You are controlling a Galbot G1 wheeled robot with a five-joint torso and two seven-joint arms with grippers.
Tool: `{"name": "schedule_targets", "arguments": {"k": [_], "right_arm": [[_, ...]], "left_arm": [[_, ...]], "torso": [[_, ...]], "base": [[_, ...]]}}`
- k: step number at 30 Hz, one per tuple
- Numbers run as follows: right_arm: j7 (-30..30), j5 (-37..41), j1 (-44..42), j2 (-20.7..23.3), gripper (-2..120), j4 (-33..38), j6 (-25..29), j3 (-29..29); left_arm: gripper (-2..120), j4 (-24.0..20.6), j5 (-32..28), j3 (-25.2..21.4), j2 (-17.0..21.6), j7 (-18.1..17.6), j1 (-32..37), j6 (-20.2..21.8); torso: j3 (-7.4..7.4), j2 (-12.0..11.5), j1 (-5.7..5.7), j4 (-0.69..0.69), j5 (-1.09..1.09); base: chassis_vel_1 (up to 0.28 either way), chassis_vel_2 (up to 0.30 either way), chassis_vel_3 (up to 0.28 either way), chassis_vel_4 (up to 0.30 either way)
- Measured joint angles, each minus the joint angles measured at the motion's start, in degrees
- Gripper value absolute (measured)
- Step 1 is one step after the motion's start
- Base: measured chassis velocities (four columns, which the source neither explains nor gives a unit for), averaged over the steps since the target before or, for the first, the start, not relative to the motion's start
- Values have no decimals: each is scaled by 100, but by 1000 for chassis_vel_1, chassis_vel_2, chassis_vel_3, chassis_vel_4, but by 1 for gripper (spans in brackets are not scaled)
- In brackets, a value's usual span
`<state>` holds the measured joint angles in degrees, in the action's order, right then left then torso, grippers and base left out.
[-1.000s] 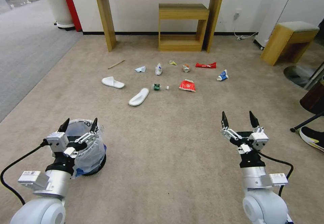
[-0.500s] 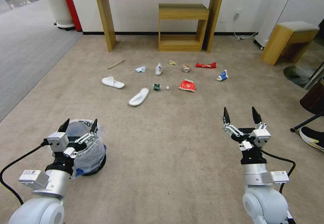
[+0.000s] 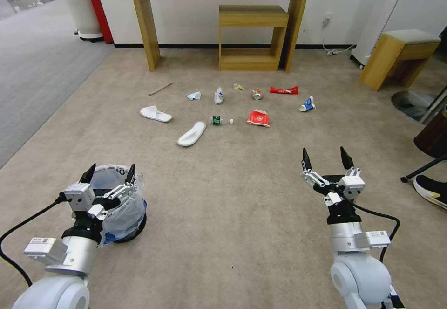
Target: Pick up the trash bin and place the garbage on the floor into it.
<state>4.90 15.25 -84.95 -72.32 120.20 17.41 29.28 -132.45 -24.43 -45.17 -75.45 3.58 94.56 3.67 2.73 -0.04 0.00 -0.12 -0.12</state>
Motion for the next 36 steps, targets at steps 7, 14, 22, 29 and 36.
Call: {"name": "schedule_targets", "arguments": {"k": [7, 14, 22, 29, 36], "right_arm": [[-73, -53, -76, -23, 100, 7, 80, 5], [-99, -69, -96, -33, 100, 5, 117, -3], [-104, -68, -83, -25, 100, -26, 140, -2], [-104, -57, -67, -7, 100, -49, 188, 1], [-89, -11, -23, 25, 100, -74, 292, -8]], "left_arm": [[100, -7, 41, 29, -3, 9, 21, -18], [100, -7, 60, 46, -4, 16, 33, -33], [100, 29, 62, 63, -1, 20, 4, -36], [100, 95, 102, 91, -3, 21, -20, -36], [100, 135, 309, 185, 178, -133, -8, 178]], "torso": [[2, 0, 1, 0, 1], [1, 0, 1, 0, 0], [0, 0, 1, 0, -1], [1, 0, 0, 1, 0], [1, 0, 0, 1, 1]], "base": [[-103, 122, 77, -122], [46, 89, -62, -89], [188, 149, -173, -145], [258, 274, -260, -264], [125, 137, -126, -132]]}}
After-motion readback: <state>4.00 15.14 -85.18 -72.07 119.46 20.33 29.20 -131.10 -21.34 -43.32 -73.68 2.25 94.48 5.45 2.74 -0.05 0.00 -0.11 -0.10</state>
